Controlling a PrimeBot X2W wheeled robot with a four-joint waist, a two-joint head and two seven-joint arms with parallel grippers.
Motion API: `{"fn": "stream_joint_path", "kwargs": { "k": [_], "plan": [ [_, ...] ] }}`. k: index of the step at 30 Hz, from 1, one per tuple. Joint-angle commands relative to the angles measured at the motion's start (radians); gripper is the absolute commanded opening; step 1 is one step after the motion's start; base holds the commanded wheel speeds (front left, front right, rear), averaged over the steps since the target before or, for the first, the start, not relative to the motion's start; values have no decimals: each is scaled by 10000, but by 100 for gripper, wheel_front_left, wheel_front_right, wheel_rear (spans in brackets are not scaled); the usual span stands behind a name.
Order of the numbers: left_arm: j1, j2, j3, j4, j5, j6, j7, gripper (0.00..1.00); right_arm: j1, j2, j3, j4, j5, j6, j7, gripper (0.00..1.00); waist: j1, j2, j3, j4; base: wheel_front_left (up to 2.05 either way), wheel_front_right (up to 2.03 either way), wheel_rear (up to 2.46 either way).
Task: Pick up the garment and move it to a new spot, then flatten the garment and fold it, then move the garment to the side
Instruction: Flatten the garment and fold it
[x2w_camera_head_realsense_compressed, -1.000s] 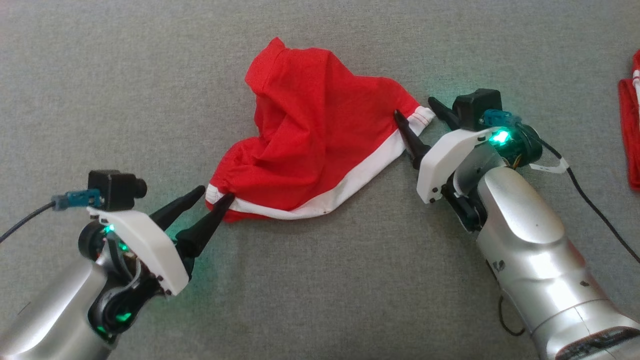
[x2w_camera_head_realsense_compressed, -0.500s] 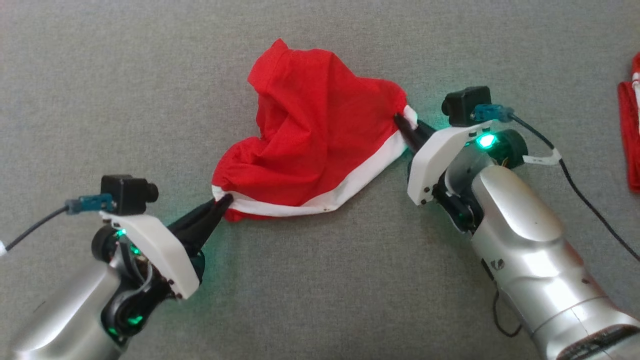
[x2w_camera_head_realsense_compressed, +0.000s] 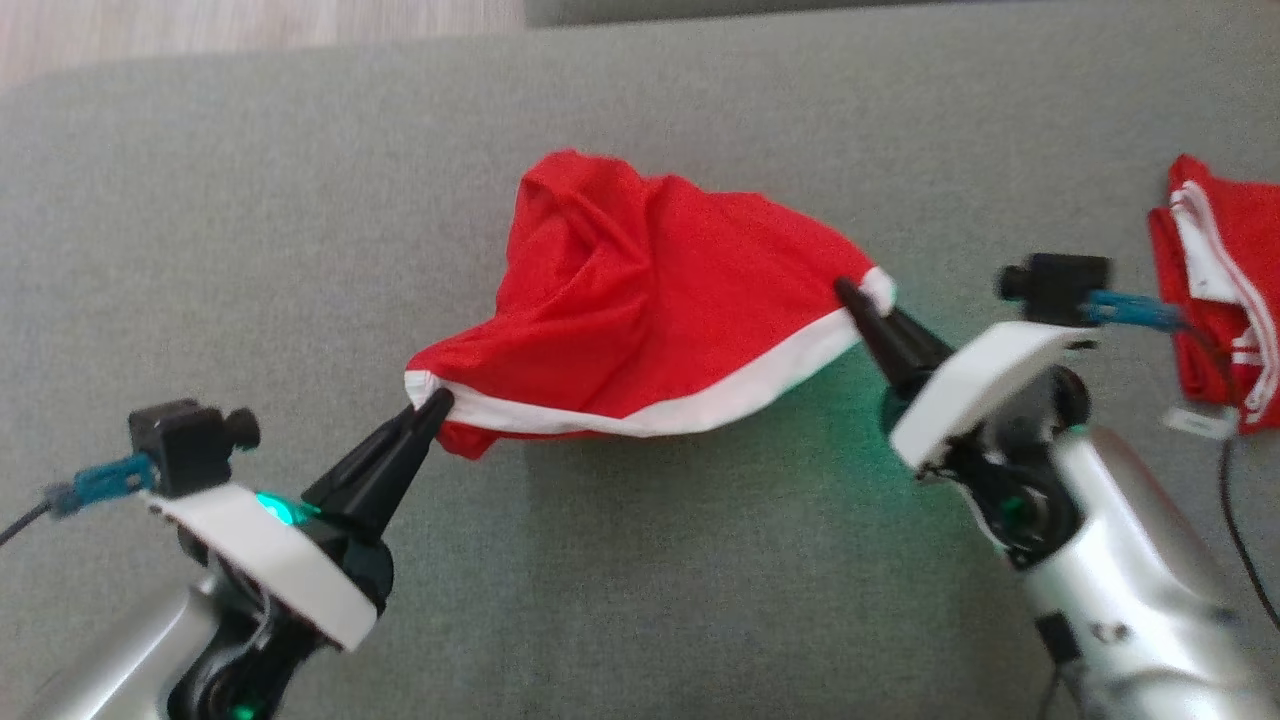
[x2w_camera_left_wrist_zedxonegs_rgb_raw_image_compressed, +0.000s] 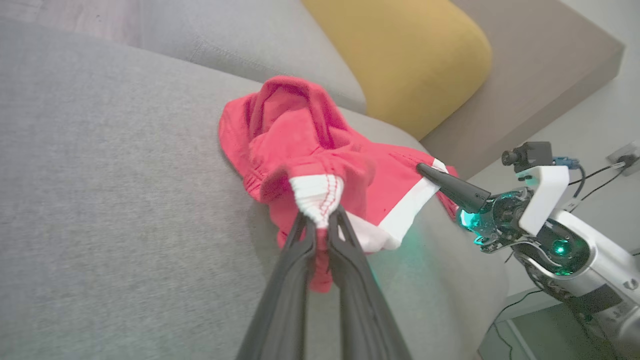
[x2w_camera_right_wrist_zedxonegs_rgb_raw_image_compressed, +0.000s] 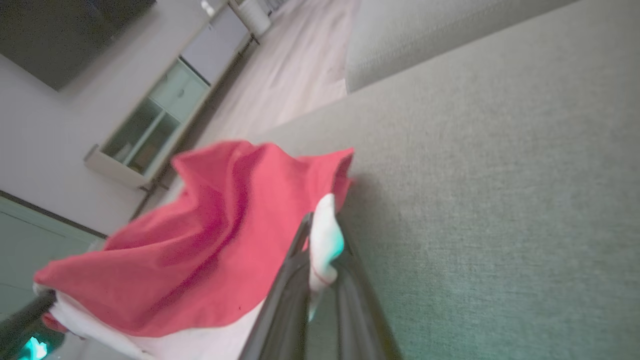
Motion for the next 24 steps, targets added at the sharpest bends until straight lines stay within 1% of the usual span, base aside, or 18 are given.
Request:
{"fn": "stream_joint_path", "kwargs": {
  "k": [1,5,8,11,15,16,20,22,23,24],
  "plan": [
    [-60,511,665,-736,-153,41,-246,0,407,-144,-268,-1224,491,73,265,0,0,0,-499,-171,0,0,0],
    [533,782,1000,-2011,-485,221,-599,0,1631,-349,-1301,-3560,1317,73,992,0,0,0,-993,-364,0,0,0],
    [889,1066,1259,-3054,-656,408,-763,0,2473,-249,-2182,-5304,1708,73,1585,0,0,0,-1284,-539,0,0,0],
    [1106,1391,1545,-4145,-830,586,-818,0,3111,98,-3092,-6920,1966,73,2279,0,0,0,-1446,-726,0,0,0],
    [1212,1796,1958,-5390,-1108,773,-802,0,3516,777,-4254,-8711,2232,73,3234,0,0,0,-1510,-976,0,0,0],
    [1212,1796,1958,-5390,-1108,773,-802,0,3516,777,-4254,-8711,2232,73,3234,0,0,0,-1510,-976,0,0,0],
    [1054,2092,2276,-6296,-1471,846,-609,0,3311,1188,-5087,-9795,2581,73,3982,0,0,0,-1417,-1234,0,0,0],
    [819,2190,2420,-6578,-1803,816,-417,0,3013,1256,-5435,-9913,2750,73,4208,0,0,0,-1290,-1325,0,0,0],
    [657,2267,2484,-6615,-1935,810,-272,0,2803,1268,-5586,-9891,2652,73,4291,0,0,0,-1193,-1360,0,0,0],
    [464,2358,2552,-6550,-2002,837,-115,0,2604,1274,-5685,-9702,2708,73,4241,0,0,0,-1078,-1396,0,0,0]
  ]
}}
